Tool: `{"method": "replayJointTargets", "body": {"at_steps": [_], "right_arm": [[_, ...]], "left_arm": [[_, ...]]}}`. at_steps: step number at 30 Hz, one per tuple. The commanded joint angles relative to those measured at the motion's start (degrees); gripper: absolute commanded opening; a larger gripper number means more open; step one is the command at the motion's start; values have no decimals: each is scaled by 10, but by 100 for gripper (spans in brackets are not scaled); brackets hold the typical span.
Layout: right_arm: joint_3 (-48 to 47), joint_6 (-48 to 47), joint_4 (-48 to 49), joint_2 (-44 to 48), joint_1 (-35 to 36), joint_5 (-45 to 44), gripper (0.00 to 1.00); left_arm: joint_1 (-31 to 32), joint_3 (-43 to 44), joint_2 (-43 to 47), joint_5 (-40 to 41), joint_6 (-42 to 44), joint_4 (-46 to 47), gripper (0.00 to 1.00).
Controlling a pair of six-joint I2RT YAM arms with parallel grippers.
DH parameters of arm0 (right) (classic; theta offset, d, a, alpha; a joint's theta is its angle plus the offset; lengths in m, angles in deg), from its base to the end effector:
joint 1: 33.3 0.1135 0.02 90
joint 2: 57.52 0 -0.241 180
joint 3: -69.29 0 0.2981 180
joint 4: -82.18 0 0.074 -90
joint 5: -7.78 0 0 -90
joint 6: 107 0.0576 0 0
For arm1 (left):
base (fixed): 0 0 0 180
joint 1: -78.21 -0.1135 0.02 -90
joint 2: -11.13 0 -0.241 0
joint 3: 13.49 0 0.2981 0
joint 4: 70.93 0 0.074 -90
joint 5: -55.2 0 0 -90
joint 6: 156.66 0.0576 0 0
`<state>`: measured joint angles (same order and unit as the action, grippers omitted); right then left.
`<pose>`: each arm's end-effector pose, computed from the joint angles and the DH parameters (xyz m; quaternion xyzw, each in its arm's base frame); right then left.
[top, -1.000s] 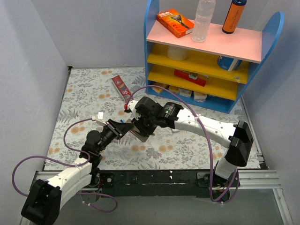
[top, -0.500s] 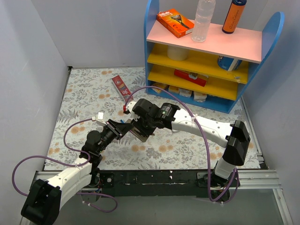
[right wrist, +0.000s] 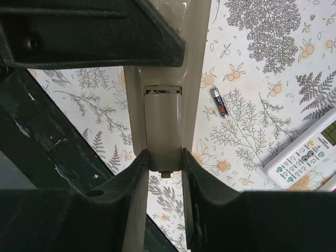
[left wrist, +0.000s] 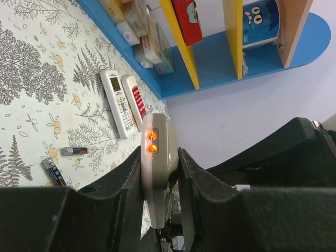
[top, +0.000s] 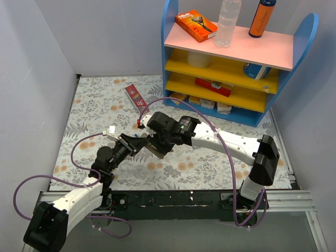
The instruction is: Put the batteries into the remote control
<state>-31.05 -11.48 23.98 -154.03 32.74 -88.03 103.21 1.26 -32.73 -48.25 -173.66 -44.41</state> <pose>0.1764 0.3826 0.2661 -0.4658 0.8291 0.1395 0.2761 0.2087 -0.1121 0.1296 -0.4099 0.5949 -0.6613 0.2018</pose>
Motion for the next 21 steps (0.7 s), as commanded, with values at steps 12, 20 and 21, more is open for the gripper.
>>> {"method": "replayJointTargets", "body": {"at_steps": [12,20,21], "right_arm": [[-30,15,22,14,8,-20,1],[-34,13,18,16,12,-27,1],[-34,12,17,13,12,-28,1]], "left_arm": [[2,-1,17,16,1,-12,0],[3,3,16,20,2,-24,0],[3,1,16,20,1,-19,0]]}}
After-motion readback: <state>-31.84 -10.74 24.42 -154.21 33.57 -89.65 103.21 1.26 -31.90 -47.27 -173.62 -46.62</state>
